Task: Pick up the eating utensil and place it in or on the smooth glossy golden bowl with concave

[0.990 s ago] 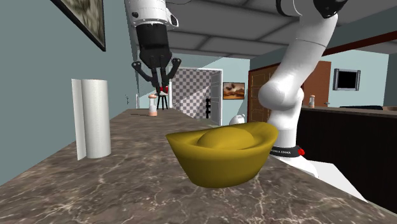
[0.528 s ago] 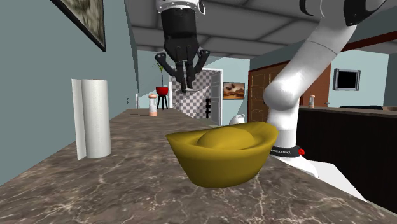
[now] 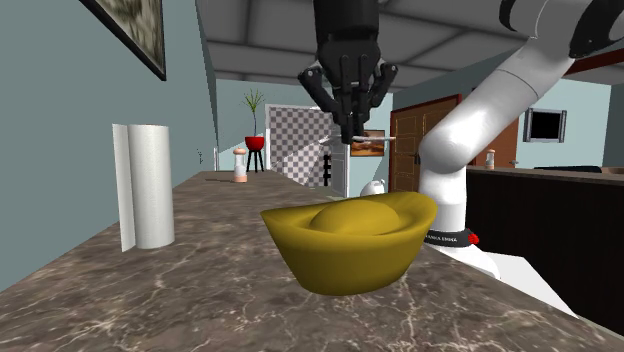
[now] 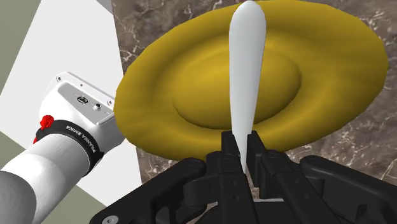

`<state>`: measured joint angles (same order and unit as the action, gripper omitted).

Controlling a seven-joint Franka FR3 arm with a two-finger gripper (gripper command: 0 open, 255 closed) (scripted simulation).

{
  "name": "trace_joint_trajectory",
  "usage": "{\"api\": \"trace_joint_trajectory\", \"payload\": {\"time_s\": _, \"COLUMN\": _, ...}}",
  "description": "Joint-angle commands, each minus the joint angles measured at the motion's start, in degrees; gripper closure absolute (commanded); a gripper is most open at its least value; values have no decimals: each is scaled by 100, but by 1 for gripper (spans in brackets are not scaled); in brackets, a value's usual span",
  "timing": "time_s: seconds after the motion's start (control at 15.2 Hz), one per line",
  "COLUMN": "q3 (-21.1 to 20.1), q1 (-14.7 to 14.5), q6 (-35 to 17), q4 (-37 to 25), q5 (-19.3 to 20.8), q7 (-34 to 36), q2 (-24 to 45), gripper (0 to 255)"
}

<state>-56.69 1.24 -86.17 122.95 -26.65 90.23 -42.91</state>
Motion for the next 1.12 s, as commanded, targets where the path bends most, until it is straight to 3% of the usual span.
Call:
{"api": "trace_joint_trajectory", "payload": {"time_s": 0.0, "q3": -7, "q1": -126, "q6": 53, "q4": 43, "q5": -99, "q7": 99, "q2": -104, "gripper": 255}}
{"api": "trace_joint_trajectory", "payload": {"time_s": 1.06, "q3": -614, "q1": -110, "q6": -933, "q4": 927, "q5": -491, "q7": 58, "q2": -135, "gripper": 255}}
